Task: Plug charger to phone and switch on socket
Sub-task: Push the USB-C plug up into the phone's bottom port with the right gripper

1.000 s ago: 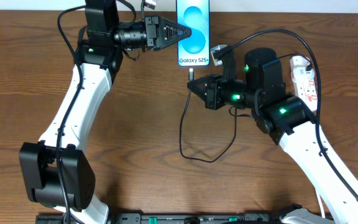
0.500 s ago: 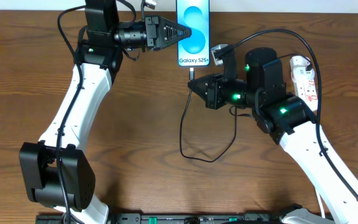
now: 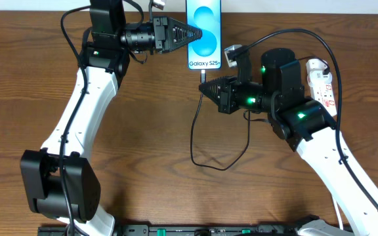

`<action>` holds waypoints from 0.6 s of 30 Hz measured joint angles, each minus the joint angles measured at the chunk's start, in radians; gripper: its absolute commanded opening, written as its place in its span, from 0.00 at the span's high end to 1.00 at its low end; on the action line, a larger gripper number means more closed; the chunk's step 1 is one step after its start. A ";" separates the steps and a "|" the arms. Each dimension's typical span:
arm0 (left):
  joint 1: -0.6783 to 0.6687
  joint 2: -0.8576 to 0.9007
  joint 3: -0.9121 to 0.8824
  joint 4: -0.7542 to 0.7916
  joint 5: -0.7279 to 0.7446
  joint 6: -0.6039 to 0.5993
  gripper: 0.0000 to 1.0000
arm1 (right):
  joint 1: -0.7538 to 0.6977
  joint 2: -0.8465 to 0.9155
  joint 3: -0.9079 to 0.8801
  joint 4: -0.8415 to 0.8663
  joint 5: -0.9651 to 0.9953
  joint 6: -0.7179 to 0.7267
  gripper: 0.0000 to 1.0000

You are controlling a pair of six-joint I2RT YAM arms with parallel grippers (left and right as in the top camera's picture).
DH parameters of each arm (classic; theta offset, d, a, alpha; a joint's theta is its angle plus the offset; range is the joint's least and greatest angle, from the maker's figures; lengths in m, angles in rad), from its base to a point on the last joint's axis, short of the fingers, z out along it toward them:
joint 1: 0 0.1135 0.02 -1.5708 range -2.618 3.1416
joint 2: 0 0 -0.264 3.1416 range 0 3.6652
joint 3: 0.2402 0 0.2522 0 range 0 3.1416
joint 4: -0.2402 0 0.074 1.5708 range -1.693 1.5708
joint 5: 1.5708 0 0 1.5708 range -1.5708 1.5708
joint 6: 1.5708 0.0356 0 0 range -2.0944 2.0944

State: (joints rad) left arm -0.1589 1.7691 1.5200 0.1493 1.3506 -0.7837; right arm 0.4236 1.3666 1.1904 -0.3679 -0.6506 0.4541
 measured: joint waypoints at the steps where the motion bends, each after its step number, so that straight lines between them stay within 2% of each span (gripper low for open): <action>1: 0.000 0.000 0.000 0.000 0.000 0.000 0.93 | 0.000 0.000 0.002 -0.003 0.000 0.000 0.99; 18: 0.000 0.000 0.000 0.000 -0.015 0.000 0.93 | -0.021 0.000 0.005 -0.013 -0.003 0.000 0.99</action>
State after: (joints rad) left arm -0.1589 1.7691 1.5200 0.1497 1.3357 -0.7837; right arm 0.4023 1.3666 1.1957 -0.3813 -0.6533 0.4541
